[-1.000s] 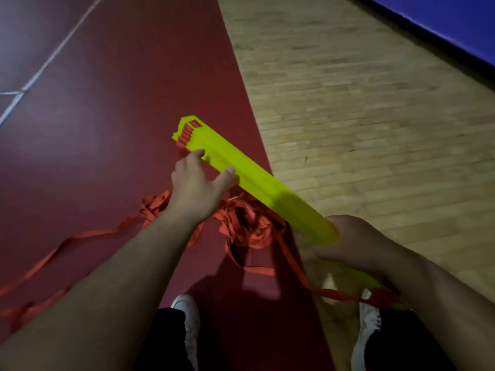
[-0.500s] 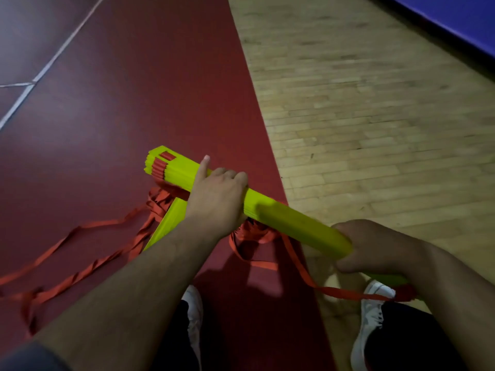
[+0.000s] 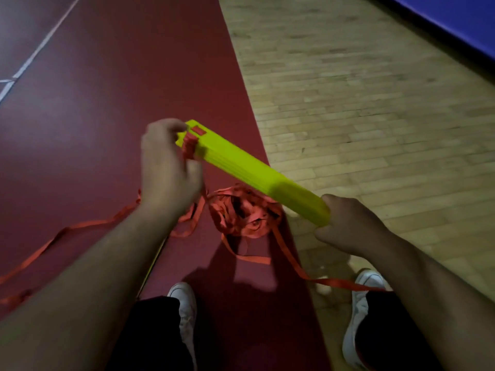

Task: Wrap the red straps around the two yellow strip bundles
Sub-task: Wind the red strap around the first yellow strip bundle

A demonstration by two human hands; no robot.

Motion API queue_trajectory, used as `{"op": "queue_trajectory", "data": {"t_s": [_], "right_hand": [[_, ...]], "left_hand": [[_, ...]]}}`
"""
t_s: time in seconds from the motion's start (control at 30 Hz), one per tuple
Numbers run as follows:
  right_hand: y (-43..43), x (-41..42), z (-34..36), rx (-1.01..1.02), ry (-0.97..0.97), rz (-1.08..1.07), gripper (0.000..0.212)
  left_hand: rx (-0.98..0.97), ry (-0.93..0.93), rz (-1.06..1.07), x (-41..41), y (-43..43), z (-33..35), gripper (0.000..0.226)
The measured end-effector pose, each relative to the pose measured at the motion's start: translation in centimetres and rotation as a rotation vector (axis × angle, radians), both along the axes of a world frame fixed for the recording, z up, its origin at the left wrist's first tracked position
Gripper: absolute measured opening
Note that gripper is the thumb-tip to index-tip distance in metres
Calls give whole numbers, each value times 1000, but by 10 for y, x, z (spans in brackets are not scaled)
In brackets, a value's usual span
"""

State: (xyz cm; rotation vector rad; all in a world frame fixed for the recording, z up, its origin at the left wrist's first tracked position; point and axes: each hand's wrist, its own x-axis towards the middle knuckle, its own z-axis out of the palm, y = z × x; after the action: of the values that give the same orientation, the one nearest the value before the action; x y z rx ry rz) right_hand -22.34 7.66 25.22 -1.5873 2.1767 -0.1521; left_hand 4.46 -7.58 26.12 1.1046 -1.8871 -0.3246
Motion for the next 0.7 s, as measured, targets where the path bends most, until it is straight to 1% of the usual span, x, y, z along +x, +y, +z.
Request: {"op": "queue_trajectory", "data": {"t_s": [0.03, 0.07, 0.1, 0.13, 0.17, 0.2, 0.23, 0.3, 0.33, 0.37, 0.4, 0.47, 0.53, 0.57, 0.63, 0.7], "right_hand": [[0, -3, 2, -12, -9, -13, 34], [1, -5, 4, -23, -8, -15, 34], [0, -6, 6, -37, 0, -7, 34], [0, -5, 9, -47, 8, 3, 34], [0, -4, 12, -53, 11, 12, 33], [0, -1, 15, -56, 4, 24, 32], [0, 2, 17, -59, -11, 37, 31], [0, 6, 20, -62, -51, 55, 30], [0, 7, 20, -69, -80, 51, 29], [-2, 7, 22, -83, -113, 43, 29], [-3, 6, 24, -101, -148, 28, 28], [-7, 3, 30, -149, -202, -2, 28], [-10, -1, 35, -199, -297, -53, 26], [-11, -3, 35, -229, -389, -95, 23], [-13, -6, 32, -289, -636, -187, 18], [-15, -8, 30, -338, -893, -265, 15]], "left_hand": [[185, 128, 87, 5, -9, -1, 48], [419, 207, 125, 8, -16, -5, 51], [635, 224, 126, 10, -21, -11, 60], [757, 187, 81, 12, -23, -18, 72], [774, 151, 5, 14, -25, -28, 77], [743, 130, -65, 15, -26, -35, 70], [708, 139, -121, 14, -26, -41, 56], [705, 159, -158, 8, -22, -41, 16], [718, 175, -189, 3, -19, -38, 19], [746, 201, -233, -2, -15, -36, 28], [795, 227, -282, -7, -9, -34, 32], [882, 262, -357, -15, 2, -31, 31], [894, 223, -409, -22, 10, -33, 30], [879, 192, -435, -27, 14, -34, 30], [861, 135, -497, -36, 21, -37, 30], [830, 63, -535, -47, 30, -38, 20]]}}
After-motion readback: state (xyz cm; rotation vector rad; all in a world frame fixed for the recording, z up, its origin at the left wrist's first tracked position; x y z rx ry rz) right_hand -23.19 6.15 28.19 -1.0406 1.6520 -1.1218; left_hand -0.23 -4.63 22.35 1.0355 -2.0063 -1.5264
